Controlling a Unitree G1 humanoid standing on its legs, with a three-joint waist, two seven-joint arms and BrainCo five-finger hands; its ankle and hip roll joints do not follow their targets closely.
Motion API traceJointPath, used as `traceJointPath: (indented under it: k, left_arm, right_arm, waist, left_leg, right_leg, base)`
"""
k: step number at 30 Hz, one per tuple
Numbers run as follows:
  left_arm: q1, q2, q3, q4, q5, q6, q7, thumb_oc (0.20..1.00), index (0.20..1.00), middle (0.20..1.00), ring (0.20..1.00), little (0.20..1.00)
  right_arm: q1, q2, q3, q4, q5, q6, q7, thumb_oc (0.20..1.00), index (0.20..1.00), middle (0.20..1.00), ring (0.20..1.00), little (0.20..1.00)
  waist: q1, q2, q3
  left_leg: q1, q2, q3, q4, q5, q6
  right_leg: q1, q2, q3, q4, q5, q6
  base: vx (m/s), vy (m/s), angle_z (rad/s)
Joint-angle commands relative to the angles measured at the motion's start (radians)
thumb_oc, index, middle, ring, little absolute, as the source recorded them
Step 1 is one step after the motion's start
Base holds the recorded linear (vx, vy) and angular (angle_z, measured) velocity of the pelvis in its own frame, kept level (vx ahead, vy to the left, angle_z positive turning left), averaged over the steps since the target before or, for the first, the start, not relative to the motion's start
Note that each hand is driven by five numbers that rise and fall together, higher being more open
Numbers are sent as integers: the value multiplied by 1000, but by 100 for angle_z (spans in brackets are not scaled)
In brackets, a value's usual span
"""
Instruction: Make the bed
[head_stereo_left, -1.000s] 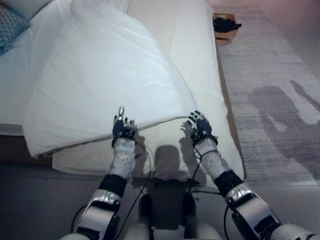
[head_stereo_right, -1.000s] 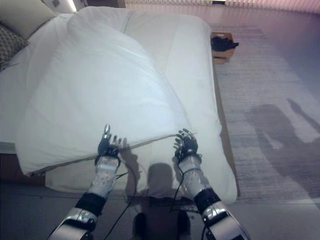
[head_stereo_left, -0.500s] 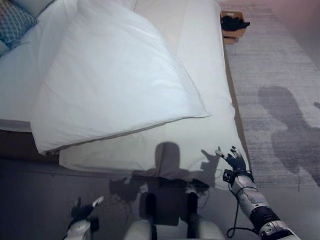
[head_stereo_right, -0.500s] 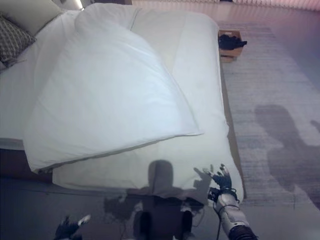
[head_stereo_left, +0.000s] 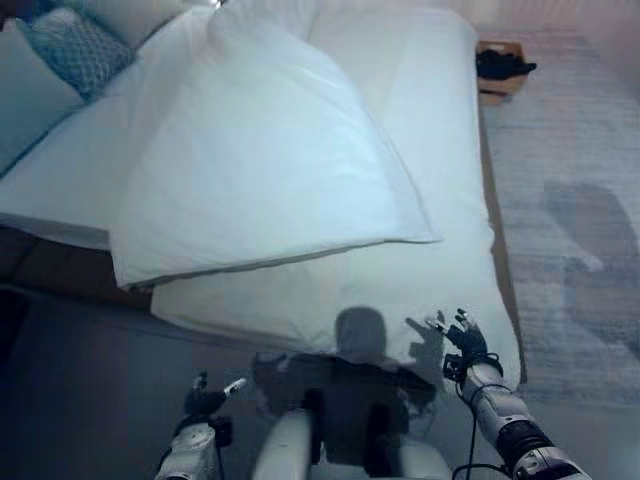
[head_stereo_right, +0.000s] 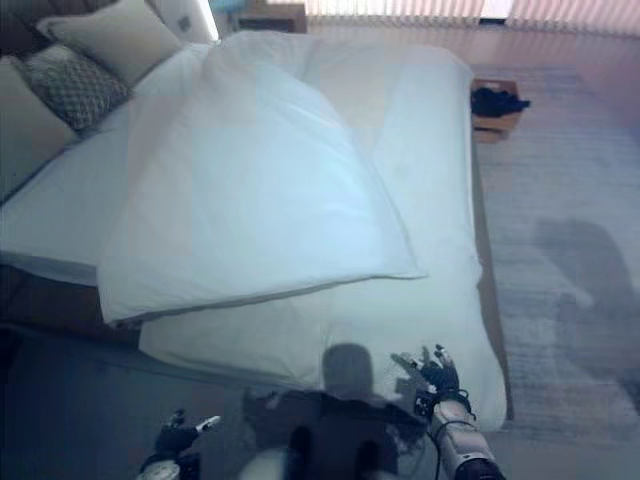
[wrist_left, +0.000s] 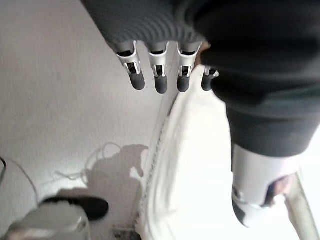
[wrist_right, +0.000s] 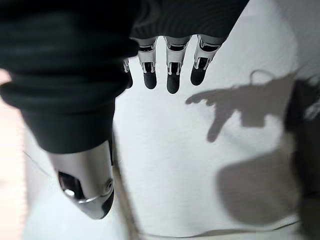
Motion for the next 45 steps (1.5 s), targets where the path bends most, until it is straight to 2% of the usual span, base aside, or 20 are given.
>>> traceJointPath:
  k: [1,3,4,6,7,8,9,10,11,13,14,16,19,20,21,22,23,28,35,45]
  left_arm:
    - [-52,51,-31,-43,-25,-43,43,1000,1000,1000,1000,1000]
    - [-51,53,-31,-47,-25,-39,48,1000,1000,1000,1000,1000]
    - [-56,53,-49,-56,-28,-46,38,1000,1000,1000,1000,1000]
    - [-66,59,-63,-62,-29,-44,29,1000,1000,1000,1000,1000]
    - [-66,59,-63,-62,-29,-44,29,1000,1000,1000,1000,1000]
    - [-68,66,-64,-64,-37,-42,24,1000,1000,1000,1000,1000]
    - [-67,72,-63,-70,-38,-41,24,1000,1000,1000,1000,1000]
    - [-67,72,-63,-70,-38,-41,24,1000,1000,1000,1000,1000]
    - [-64,77,-61,-74,-46,-38,28,1000,1000,1000,1000,1000]
    - [-64,78,-60,-73,-48,-34,28,1000,1000,1000,1000,1000]
    - [-60,77,-64,-77,-45,-32,25,1000,1000,1000,1000,1000]
    - [-93,73,-79,-54,-58,-30,16,1000,1000,1000,1000,1000]
    - [-105,65,-83,-46,-88,-32,18,1000,1000,1000,1000,1000]
    - [-106,65,-83,-46,-89,-32,18,1000,1000,1000,1000,1000]
    - [-122,63,-85,-41,-105,-30,22,1000,1000,1000,1000,1000]
    - [-123,63,-85,-41,-105,-30,22,1000,1000,1000,1000,1000]
    - [-132,51,-106,-43,-109,-27,22,1000,1000,1000,1000,1000]
    - [-105,14,-166,-58,-107,-25,-2,1000,1000,1000,1000,1000]
    - [-84,-7,-243,-107,-130,-19,-22,1000,1000,1000,1000,1000]
    - [-53,-3,-315,-240,-158,-37,-25,1000,1000,1000,1000,1000]
  right_arm:
    - [8,-3,2,-42,85,-44,-16,1000,1000,1000,1000,1000]
    - [15,-2,-6,-43,100,-45,-14,1000,1000,1000,1000,1000]
    - [14,13,-3,-69,147,-52,2,1000,1000,1000,1000,1000]
    - [8,39,-2,-99,212,-57,18,1000,1000,1000,1000,1000]
    - [8,39,-2,-99,212,-57,18,1000,1000,1000,1000,1000]
    - [-9,65,8,-107,262,-62,29,1000,1000,1000,1000,1000]
    - [-19,73,16,-119,283,-67,29,1000,1000,1000,1000,1000]
    - [-20,73,16,-119,283,-67,28,1000,1000,1000,1000,1000]
    - [-45,104,34,-148,350,-86,35,1000,1000,1000,1000,1000]
    - [-54,117,40,-148,378,-94,35,1000,1000,1000,1000,1000]
    - [-76,131,47,-140,427,-106,43,1000,1000,1000,1000,1000]
    - [-123,146,38,-116,505,-129,39,1000,1000,1000,1000,1000]
    - [-211,168,26,-59,613,-163,28,1000,1000,1000,1000,1000]
    - [-213,168,25,-57,614,-163,29,1000,1000,1000,1000,1000]
    - [-258,172,16,-32,656,-185,13,1000,1000,1000,1000,1000]
    - [-259,172,16,-32,656,-185,14,1000,1000,1000,1000,1000]
    - [-270,165,-10,-28,693,-199,-5,1000,1000,1000,1000,1000]
    - [-382,127,-52,44,724,-207,-29,1000,1000,1000,1000,1000]
    - [-577,65,-148,200,742,-232,-106,1000,1000,1000,1000,1000]
    - [-807,-89,-232,273,776,-290,-169,1000,1000,1000,1000,1000]
  waist:
    - [3,-23,-38]
    - [3,-19,-44]
    - [2,-21,-60]
    - [15,-37,-54]
    - [16,-37,-56]
    - [37,-61,-45]
    - [42,-67,-38]
    - [42,-68,-41]
    - [57,-68,-27]
    - [63,-64,-23]
    - [73,-53,-18]
    - [71,-50,0]
    - [88,-51,24]
    - [89,-51,25]
    - [81,-53,39]
    - [81,-53,40]
    - [73,-36,44]
    - [96,5,48]
    - [117,39,85]
    - [131,101,136]
  left_leg:
    - [-32,86,-66,-124,138,9]
    - [-33,94,-62,-131,149,-5]
    - [1,69,-47,-108,81,-10]
    - [-23,16,-46,-67,52,12]
    - [-26,16,-45,-67,53,12]
    - [-26,-9,-12,-53,17,41]
    - [-24,-18,2,-55,11,54]
    - [-27,-18,3,-56,13,54]
    - [-16,-35,25,-74,4,79]
    - [-10,-39,33,-84,2,88]
    - [4,-53,49,-108,0,99]
    - [8,-84,52,-139,15,100]
    - [18,-110,61,-191,25,92]
    - [19,-110,61,-192,25,92]
    - [20,-136,43,-202,30,94]
    - [21,-136,43,-203,29,94]
    - [15,-160,10,-204,36,97]
    - [-17,-169,-17,-275,79,81]
    - [-70,-164,-58,-279,83,58]
    - [-152,-159,-84,-286,90,39]
  right_leg:
    - [75,-104,28,-47,-25,161]
    - [89,-120,29,-52,-26,168]
    - [109,-166,25,-61,-16,190]
    - [78,-213,38,-51,50,210]
    - [75,-213,38,-52,52,211]
    - [35,-242,47,-14,116,210]
    - [10,-252,47,8,160,212]
    - [7,-252,48,7,163,212]
    - [-26,-280,19,53,232,215]
    - [-35,-283,-9,75,228,208]
    - [-38,-263,-48,89,192,199]
    - [-69,-152,-18,53,105,178]
    - [-109,-75,-34,-80,116,174]
    - [-108,-74,-34,-82,117,174]
    - [-159,-18,10,-134,144,173]
    - [-158,-17,10,-135,145,173]
    - [-166,-14,75,-135,147,171]
    - [-160,-26,8,-193,171,165]
    - [-197,-20,-58,-197,150,152]
    - [-290,-19,-89,-148,113,142]
  base:
    - [264,314,-1]
    - [209,311,0]
    - [222,463,-9]
    - [167,460,-26]
    - [96,432,-46]
    - [96,408,-68]
    - [96,408,-79]
    - [79,410,-72]
    - [75,392,-34]
    - [76,360,-32]
    - [76,310,-41]
    - [46,288,-28]
    - [43,92,13]
    - [120,33,-7]
    - [89,12,-4]
    - [180,26,5]
    - [96,4,36]
    - [84,-83,63]
    - [93,-128,22]
    - [55,-43,17]
